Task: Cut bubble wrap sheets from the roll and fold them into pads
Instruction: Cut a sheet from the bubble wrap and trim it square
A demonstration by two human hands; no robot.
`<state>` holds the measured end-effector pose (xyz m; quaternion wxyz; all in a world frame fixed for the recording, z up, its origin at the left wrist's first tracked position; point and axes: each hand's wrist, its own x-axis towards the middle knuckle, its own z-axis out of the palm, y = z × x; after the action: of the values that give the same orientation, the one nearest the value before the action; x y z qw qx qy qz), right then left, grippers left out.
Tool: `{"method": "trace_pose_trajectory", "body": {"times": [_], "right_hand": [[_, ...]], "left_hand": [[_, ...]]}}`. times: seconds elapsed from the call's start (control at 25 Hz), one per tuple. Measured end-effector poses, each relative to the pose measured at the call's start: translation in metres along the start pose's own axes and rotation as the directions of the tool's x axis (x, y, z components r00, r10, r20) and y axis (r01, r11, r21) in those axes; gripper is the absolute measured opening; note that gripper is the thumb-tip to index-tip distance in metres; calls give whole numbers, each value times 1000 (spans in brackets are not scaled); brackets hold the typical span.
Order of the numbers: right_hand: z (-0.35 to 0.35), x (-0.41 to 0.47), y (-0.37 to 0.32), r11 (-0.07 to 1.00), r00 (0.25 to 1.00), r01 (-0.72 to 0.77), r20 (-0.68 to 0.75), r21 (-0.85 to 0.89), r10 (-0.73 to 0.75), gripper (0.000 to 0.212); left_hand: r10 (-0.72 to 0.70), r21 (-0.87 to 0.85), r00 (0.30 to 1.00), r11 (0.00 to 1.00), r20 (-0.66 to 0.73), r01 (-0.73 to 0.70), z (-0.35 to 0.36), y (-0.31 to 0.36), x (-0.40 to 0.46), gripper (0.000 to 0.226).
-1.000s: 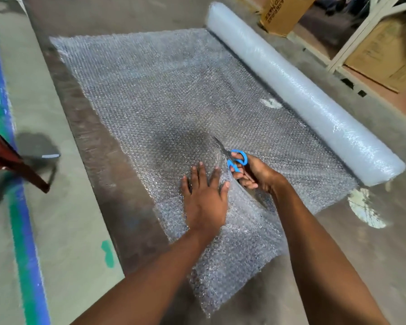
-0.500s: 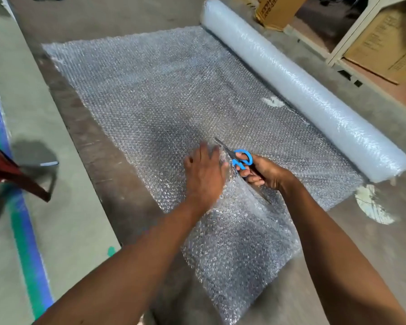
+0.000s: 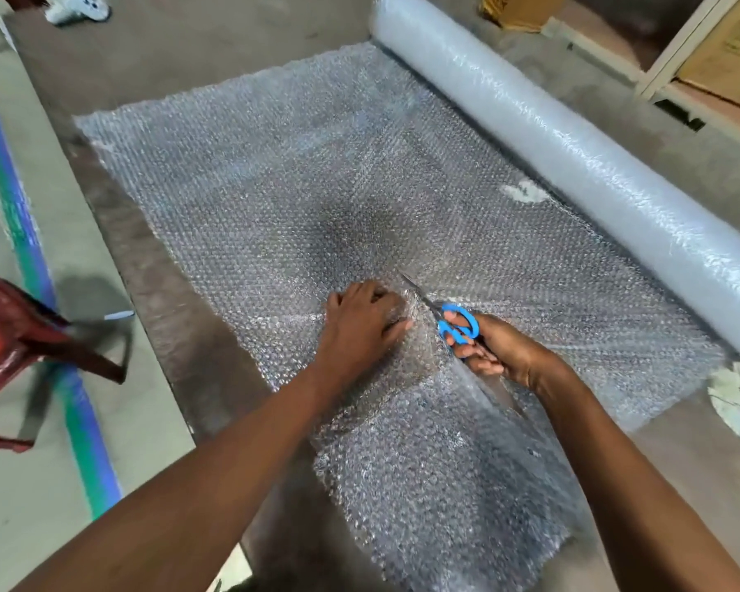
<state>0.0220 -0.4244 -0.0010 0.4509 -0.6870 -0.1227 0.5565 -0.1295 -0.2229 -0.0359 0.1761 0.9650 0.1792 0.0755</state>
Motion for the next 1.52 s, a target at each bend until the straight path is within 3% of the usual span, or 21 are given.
{"method": "trace_pose_trajectory", "body": {"times": [0.36,0.52,1.52], "right_hand": [[7,1,-15,988,997,75,12,-133,-74,56],[11,2,-15,997,999,45,21,-58,-43,53],[14,43,-38,996,999,47,5,-74,-47,49]], "left_hand": [[69,-16,997,997,-25,-69,-2,-3,-12,49],[90,-2,996,996,-4,-90,2,-7,-9,47],[103,-17,994,995,42,-102,2,-14,-8,59]]}}
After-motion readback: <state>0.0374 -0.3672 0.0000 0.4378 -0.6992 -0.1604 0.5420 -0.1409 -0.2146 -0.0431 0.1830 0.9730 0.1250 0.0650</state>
